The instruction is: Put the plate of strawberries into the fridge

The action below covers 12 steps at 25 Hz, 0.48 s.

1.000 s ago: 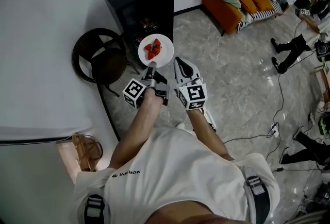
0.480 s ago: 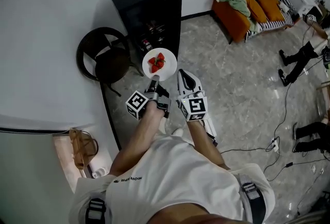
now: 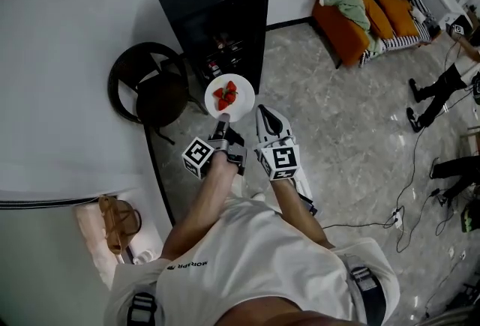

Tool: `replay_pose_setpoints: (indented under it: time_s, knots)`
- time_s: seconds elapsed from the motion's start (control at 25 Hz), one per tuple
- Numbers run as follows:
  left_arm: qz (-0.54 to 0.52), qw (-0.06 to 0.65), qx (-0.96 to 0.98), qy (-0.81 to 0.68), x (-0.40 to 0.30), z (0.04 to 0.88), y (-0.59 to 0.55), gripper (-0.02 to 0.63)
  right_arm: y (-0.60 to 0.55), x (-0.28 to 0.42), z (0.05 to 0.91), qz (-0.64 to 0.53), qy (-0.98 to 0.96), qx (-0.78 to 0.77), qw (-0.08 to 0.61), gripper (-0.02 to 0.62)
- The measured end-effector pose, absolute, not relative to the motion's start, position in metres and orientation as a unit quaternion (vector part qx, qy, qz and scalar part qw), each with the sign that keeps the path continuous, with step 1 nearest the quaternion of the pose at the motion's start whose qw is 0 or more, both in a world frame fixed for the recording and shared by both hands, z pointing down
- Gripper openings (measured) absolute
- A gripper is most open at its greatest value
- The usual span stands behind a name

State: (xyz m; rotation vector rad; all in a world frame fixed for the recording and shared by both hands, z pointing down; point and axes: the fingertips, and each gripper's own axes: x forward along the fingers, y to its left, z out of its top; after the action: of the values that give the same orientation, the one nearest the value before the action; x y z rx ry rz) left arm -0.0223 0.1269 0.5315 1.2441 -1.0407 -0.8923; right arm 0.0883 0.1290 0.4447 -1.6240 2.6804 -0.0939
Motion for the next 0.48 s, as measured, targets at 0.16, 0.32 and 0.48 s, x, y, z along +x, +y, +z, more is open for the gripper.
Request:
replay_pose_setpoints:
  time_s: [0.16,0.32,0.48]
  knots:
    - [-0.381,0.601,0.542,-0.447,-0.027,0.532,0.087,0.009,0.093,0.081,0.446,-0.028,0.856,-0.516,0.005,0.012]
    - [-0.377,0.605,0.542,-0.446,-0.03,0.532,0.042,0.009,0.049,0.073,0.445,-0.026,0.858,-0.514,0.001,0.012]
    - [-0.374,0.607,0.546,-0.44,-0.035,0.524,-0.003,0.009,0.002,0.061,0.43,-0.016,0.859,-0.512,0.004,0.012]
